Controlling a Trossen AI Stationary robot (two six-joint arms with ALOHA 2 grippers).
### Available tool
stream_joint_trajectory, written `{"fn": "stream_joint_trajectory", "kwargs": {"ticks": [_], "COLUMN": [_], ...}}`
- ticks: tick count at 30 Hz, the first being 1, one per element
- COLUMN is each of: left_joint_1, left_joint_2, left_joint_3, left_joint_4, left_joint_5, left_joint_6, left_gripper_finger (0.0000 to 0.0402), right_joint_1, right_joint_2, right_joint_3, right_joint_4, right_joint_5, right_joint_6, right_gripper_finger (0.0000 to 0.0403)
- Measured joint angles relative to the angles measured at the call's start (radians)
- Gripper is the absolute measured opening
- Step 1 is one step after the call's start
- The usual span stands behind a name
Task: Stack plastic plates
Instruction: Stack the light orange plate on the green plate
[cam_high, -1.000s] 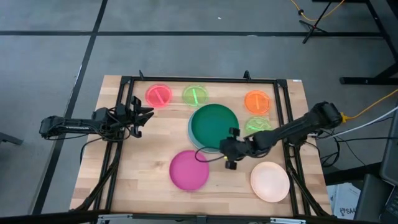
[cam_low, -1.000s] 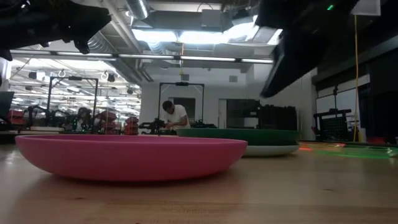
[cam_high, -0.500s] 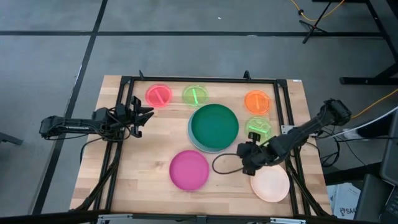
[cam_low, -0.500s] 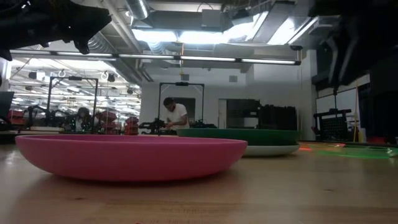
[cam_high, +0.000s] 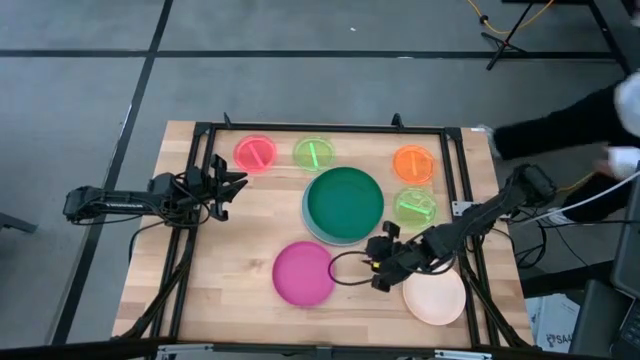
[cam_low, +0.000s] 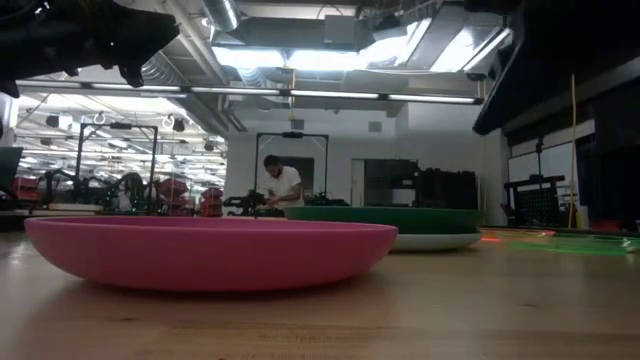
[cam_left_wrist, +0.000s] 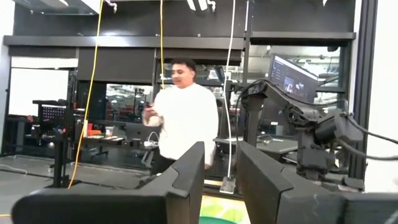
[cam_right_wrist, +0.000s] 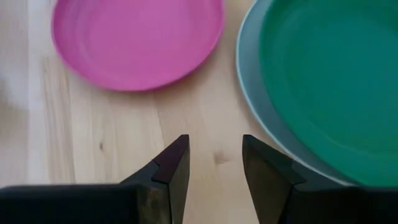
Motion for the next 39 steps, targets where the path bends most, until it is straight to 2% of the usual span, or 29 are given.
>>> {"fn": "stream_joint_trajectory", "kwargs": {"ticks": [6,13,18,22,28,39], "left_joint_1": [0.0,0.0,0.0,0.0,0.0,0.0], "left_joint_2": [0.0,0.0,0.0,0.0,0.0,0.0], "left_joint_3": [0.0,0.0,0.0,0.0,0.0,0.0], "left_joint_4": [0.0,0.0,-0.004,-0.005,-0.005,-0.005], "left_joint_5": [0.0,0.0,0.0,0.0,0.0,0.0], "left_joint_6": [0.0,0.001,0.001,0.001,0.001,0.001], "left_gripper_finger": [0.0086,0.0086,0.0086,0.0086,0.0086,0.0086], "right_joint_1": [-0.007,0.003,0.048,0.091,0.156,0.218], "right_joint_2": [0.026,0.019,0.012,-0.032,-0.101,-0.163], "right_joint_3": [0.0,-0.001,-0.001,-0.001,-0.001,-0.001], "right_joint_4": [-0.109,-0.285,-0.315,-0.335,-0.458,-0.54], "right_joint_5": [-0.155,-0.258,-0.261,-0.196,-0.115,-0.08], "right_joint_6": [-0.043,0.099,0.141,0.194,0.3,0.438], "right_gripper_finger": [0.0138,0.0138,0.0138,0.0138,0.0138,0.0138]}}
